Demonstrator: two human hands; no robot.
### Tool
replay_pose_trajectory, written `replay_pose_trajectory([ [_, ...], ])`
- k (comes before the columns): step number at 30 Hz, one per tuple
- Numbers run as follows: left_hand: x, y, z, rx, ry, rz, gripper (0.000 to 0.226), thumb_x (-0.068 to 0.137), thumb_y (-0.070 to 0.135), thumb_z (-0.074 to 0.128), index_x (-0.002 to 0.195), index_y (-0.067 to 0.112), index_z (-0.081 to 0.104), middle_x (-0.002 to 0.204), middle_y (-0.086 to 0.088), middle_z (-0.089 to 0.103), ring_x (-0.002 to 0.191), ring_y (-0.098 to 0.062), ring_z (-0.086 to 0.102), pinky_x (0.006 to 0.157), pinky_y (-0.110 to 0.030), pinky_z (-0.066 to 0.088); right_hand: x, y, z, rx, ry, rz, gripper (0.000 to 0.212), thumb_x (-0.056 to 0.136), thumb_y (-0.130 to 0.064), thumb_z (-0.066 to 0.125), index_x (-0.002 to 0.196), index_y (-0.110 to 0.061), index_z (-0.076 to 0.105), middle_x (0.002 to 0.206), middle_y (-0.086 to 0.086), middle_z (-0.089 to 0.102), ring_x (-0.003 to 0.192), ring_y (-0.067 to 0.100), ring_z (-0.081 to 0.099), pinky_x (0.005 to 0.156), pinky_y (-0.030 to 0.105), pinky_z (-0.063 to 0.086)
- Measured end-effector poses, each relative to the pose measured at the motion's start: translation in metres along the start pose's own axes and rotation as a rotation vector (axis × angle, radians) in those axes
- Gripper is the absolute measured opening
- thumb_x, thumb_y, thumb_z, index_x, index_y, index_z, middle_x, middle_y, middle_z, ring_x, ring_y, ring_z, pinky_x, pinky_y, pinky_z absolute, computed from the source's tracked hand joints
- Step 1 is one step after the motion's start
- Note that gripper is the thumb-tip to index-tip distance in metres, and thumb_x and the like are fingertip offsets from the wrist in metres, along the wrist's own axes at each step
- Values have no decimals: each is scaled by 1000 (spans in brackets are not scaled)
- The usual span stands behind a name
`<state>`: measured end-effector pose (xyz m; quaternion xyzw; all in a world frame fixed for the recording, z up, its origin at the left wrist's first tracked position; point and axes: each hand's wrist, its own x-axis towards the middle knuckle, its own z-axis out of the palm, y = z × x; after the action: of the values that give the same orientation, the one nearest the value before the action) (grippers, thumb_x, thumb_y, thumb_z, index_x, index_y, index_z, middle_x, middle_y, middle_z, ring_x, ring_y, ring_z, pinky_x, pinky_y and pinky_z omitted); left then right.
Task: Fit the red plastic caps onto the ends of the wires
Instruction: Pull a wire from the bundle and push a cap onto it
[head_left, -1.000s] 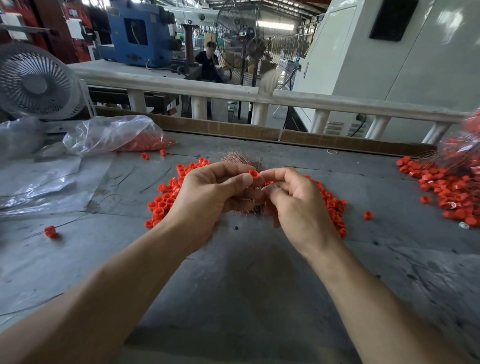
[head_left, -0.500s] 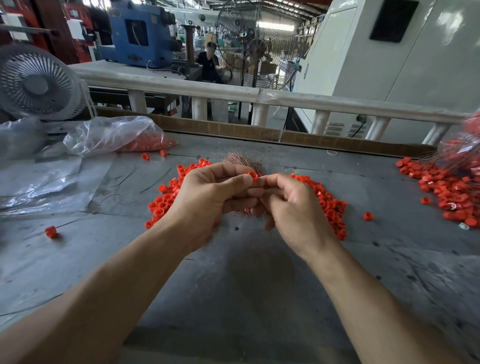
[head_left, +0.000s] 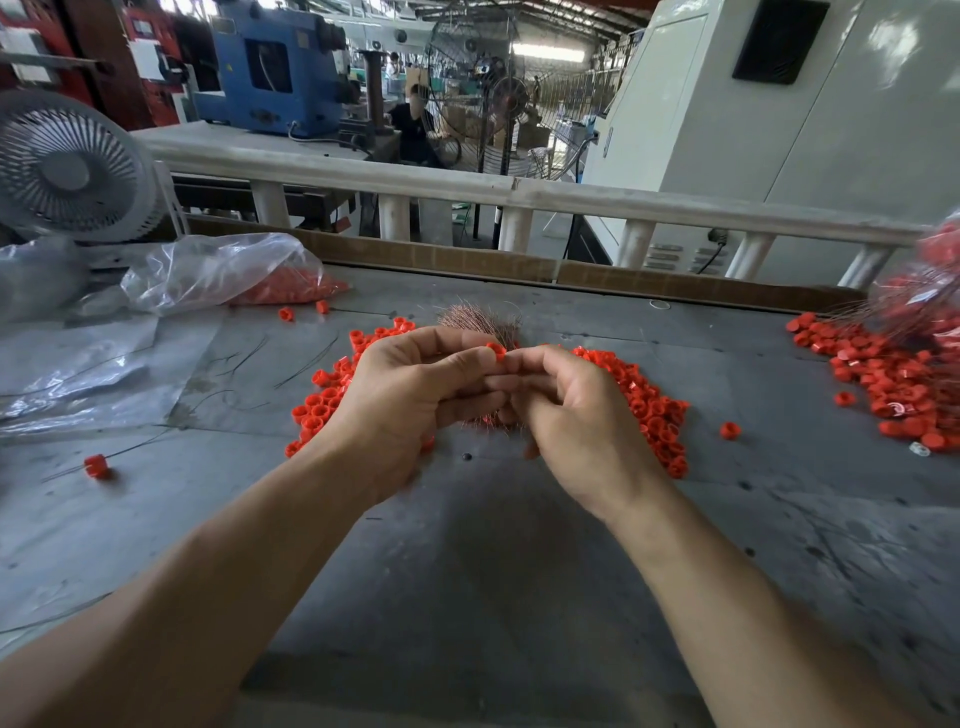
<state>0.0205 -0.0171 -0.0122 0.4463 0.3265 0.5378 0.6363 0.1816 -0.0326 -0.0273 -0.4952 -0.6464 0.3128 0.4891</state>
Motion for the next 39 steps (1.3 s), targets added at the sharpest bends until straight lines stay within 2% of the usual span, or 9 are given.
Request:
replay_pose_trajectory([
  [3, 1, 0, 0, -11, 5, 3, 33, 72, 11, 75, 101, -2, 67, 101, -27, 74, 84, -29, 75, 74, -31, 64, 4, 2, -7, -136, 140, 13, 22, 94, -8, 63, 102, -26, 73, 90, -11, 77, 88, 0, 71, 76, 21, 53],
  [7, 1, 0, -1, -10, 6, 5, 33, 73, 10, 75, 102, -3, 66, 98, -26, 75, 84, -29, 77, 75, -32, 64, 9, 7, -34, -518, 397, 133, 10, 90, -24, 69, 85, -31, 74, 81, -18, 71, 80, 6, 67, 72, 26, 53],
  [11, 1, 0, -1, 5, 4, 0, 26, 78, 7, 74, 101, -2, 66, 98, -26, 75, 86, -30, 77, 77, -33, 64, 9, 13, -56, -706, 398, 302, 18, 85, -27, 69, 68, -34, 69, 71, -17, 68, 72, 16, 65, 63, 28, 45],
  [14, 0, 0, -1, 15, 5, -4, 15, 86, 1, 70, 100, -1, 66, 98, -25, 75, 88, -31, 77, 80, -35, 64, 9, 14, -55, -755, 348, 332, 17, 84, -31, 74, 67, -33, 70, 58, -19, 60, 58, 5, 57, 51, 20, 32],
  [17, 0, 0, 0, 19, 12, -8, 13, 88, 1, 69, 100, -1, 66, 99, -25, 75, 88, -31, 77, 81, -35, 63, 10, 15, -49, -795, 319, 318, 18, 84, -36, 78, 68, -33, 70, 57, -20, 58, 57, 1, 53, 50, 20, 29],
  [23, -1, 0, 0, 33, 7, -4, 16, 88, 1, 69, 103, -3, 66, 98, -25, 76, 89, -31, 77, 75, -32, 64, 13, 18, -37, -842, 338, 227, 15, 87, -41, 76, 82, -28, 71, 91, -7, 70, 88, 20, 65, 68, 29, 39],
  [32, -1, -1, -2, 46, -17, 3, 31, 75, 14, 76, 101, 0, 67, 99, -23, 76, 92, -31, 77, 74, -30, 63, 15, 20, -31, -879, 350, 158, 13, 91, -28, 69, 79, -26, 70, 89, -9, 65, 88, 18, 61, 67, 28, 36],
  [35, 0, -1, -2, 51, -13, 1, 24, 80, 9, 75, 101, 0, 67, 98, -23, 76, 91, -30, 77, 74, -30, 63, 16, 19, -33, -792, 363, 164, 10, 89, -28, 71, 79, -25, 70, 84, -10, 69, 80, 13, 62, 63, 27, 41],
  [39, 0, -2, -1, 65, -4, 1, 10, 91, 1, 68, 100, 0, 67, 98, -22, 76, 89, -29, 77, 75, -30, 64, 12, 12, -33, -453, 395, 108, 13, 86, -26, 78, 75, -25, 71, 64, -16, 66, 66, -8, 60, 52, 7, 38],
])
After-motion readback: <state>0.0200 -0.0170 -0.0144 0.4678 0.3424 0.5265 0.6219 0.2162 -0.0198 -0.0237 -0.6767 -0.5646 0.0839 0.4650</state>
